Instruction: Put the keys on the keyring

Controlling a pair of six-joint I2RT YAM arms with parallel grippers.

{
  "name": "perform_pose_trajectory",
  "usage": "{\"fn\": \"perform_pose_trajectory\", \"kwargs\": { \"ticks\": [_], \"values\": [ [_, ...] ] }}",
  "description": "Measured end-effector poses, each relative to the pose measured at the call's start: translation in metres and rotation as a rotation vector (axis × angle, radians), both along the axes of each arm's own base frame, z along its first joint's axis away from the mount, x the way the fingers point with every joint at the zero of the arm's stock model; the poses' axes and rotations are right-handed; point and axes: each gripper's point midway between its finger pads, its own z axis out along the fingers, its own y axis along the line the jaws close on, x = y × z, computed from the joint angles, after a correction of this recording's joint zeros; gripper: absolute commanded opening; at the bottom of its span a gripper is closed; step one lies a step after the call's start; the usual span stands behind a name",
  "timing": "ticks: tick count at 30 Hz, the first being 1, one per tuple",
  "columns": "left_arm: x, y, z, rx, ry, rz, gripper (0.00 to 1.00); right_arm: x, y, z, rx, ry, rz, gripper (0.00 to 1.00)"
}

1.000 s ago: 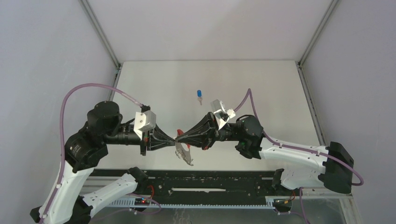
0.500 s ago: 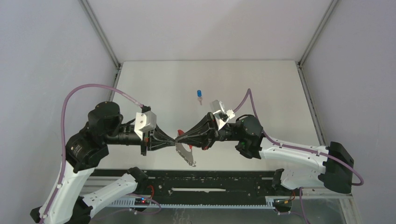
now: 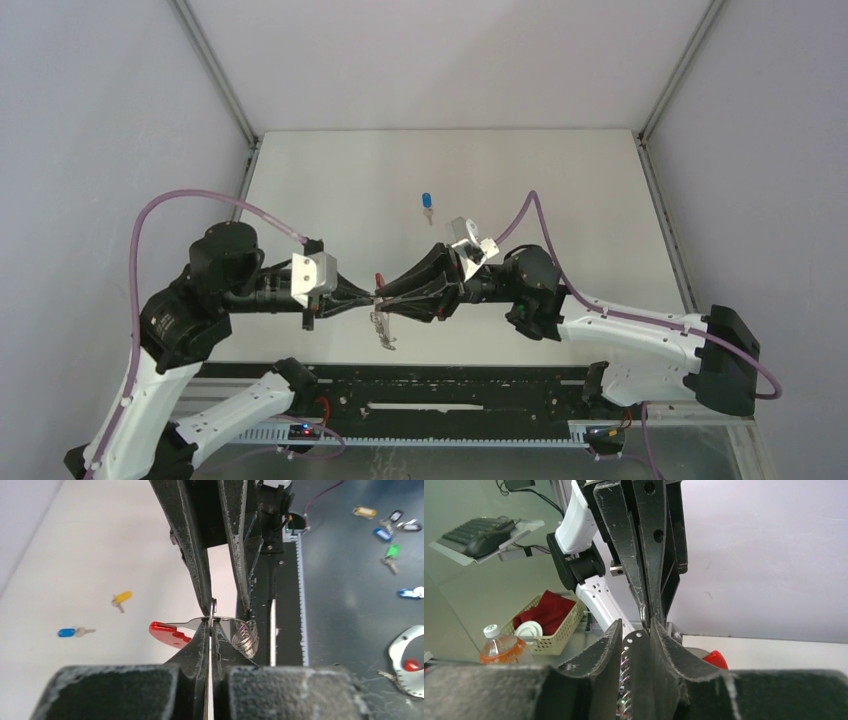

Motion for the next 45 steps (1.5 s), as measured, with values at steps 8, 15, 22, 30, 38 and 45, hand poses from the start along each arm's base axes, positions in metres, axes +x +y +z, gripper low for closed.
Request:
{"fn": "perform_pose_trajectory", "kwargs": {
  "ticks": [8, 15, 22, 30, 38, 45],
  "values": [
    [0.01, 0.009, -0.005, 0.044, -0.206, -0.007, 0.0, 0.002, -0.006, 0.0, -0.035, -0.06, -0.046, 0.5],
    [0.009, 0.014, -0.012, 0.092, -0.407, -0.065, 0.0, 0.013, -0.018, 0.012, -0.032, -0.116, -0.141, 0.54],
    [0.013, 0.018, -0.02, 0.15, -0.574, -0.111, 0.0, 0.012, -0.014, 0.011, -0.051, -0.176, -0.185, 0.54],
    [0.017, 0.02, -0.02, 0.174, -0.618, -0.105, 0.0, 0.0, -0.005, 0.012, -0.11, -0.329, -0.235, 0.54],
    [0.018, 0.021, -0.021, 0.175, -0.601, -0.092, 0.0, 0.002, 0.006, 0.005, -0.193, -0.47, -0.289, 0.51],
    [0.016, 0.02, -0.021, 0.167, -0.57, -0.082, 0.0, 0.007, 0.02, -0.023, -0.298, -0.513, -0.277, 0.46]
  ]
}}
